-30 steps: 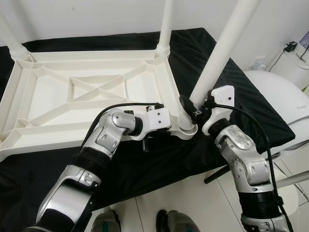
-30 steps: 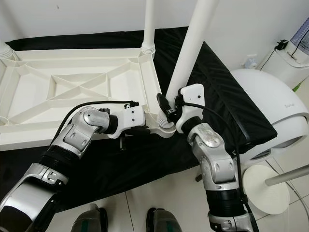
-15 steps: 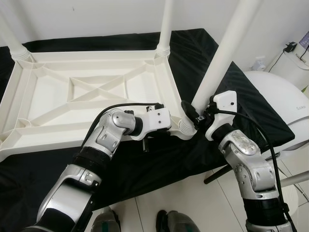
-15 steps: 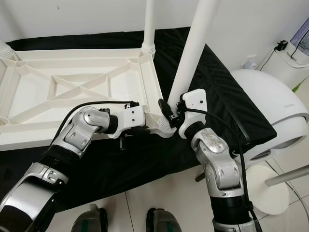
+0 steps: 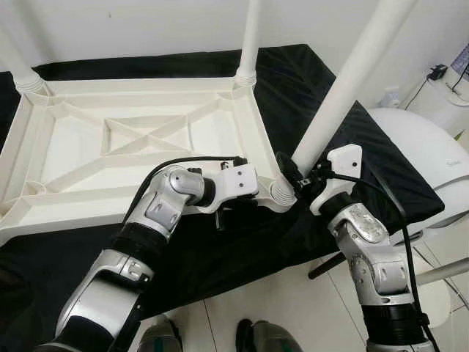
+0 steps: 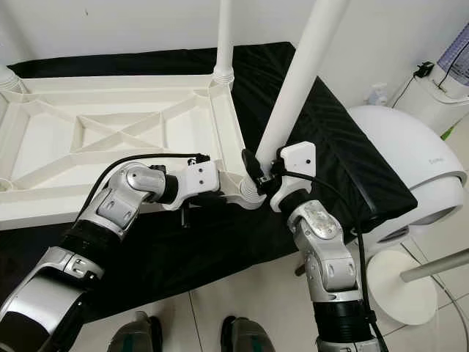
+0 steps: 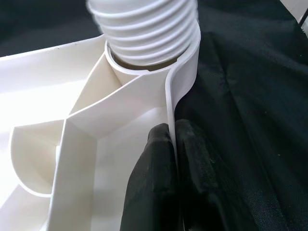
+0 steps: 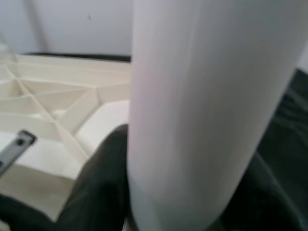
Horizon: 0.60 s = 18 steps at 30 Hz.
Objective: Building children table
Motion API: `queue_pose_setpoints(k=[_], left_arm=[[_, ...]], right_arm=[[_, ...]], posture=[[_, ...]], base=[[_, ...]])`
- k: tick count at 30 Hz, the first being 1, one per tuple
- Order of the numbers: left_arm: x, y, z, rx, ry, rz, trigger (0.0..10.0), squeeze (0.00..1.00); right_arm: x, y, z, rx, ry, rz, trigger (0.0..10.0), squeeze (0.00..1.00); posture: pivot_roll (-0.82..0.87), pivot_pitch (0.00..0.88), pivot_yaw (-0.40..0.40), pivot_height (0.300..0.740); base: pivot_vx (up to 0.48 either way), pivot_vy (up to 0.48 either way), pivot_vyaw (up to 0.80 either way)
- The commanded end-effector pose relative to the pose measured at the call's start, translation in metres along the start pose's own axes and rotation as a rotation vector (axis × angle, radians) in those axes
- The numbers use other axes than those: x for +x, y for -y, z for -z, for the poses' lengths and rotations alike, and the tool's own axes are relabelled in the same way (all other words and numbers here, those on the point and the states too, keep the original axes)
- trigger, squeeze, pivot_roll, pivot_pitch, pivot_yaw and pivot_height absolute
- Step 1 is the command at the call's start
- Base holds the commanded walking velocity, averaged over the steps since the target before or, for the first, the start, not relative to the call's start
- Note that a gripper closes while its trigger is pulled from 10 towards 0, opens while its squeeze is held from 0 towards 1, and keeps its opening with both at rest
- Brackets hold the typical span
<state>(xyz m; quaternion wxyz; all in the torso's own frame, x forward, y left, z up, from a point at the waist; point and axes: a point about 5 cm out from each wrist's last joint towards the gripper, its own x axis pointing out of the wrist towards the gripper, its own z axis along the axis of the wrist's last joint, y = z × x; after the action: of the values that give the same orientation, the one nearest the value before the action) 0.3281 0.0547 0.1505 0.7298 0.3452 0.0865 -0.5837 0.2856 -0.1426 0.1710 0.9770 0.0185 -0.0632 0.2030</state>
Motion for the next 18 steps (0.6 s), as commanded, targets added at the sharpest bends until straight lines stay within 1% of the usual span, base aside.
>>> queue_pose_setpoints(k=[1, 9, 14, 18], left_arm=[[-0.003, -0.009, 0.022, -0.017, -0.114, -0.273, 10.0, 0.0], [-0.004, -0.009, 0.021, -0.013, -0.114, -0.278, 10.0, 0.0], [-0.004, -0.01, 0.021, -0.014, -0.114, -0.282, 10.0, 0.0], [-0.005, -0.01, 0.022, -0.014, -0.114, -0.283, 10.0, 0.0]], right_arm=[[-0.007, 0.006, 0.03, 0.042, -0.141, 0.047, 10.0, 0.0], [0.0, 0.003, 0.033, 0.029, -0.148, 0.024, 10.0, 0.0], [0.003, -0.005, 0.031, -0.011, -0.134, -0.048, 10.0, 0.0], [0.003, -0.009, 0.03, -0.024, -0.123, -0.075, 10.0, 0.0]], posture=[[-0.02, 0.129, -0.053, 0.74], [-0.01, 0.132, -0.055, 0.74], [-0.01, 0.135, -0.057, 0.74], [-0.01, 0.135, -0.059, 0.74]], base=[[0.0, 0.0, 0.0], [0.0, 0.0, 0.0], [0.0, 0.0, 0.0], [0.0, 0.0, 0.0]])
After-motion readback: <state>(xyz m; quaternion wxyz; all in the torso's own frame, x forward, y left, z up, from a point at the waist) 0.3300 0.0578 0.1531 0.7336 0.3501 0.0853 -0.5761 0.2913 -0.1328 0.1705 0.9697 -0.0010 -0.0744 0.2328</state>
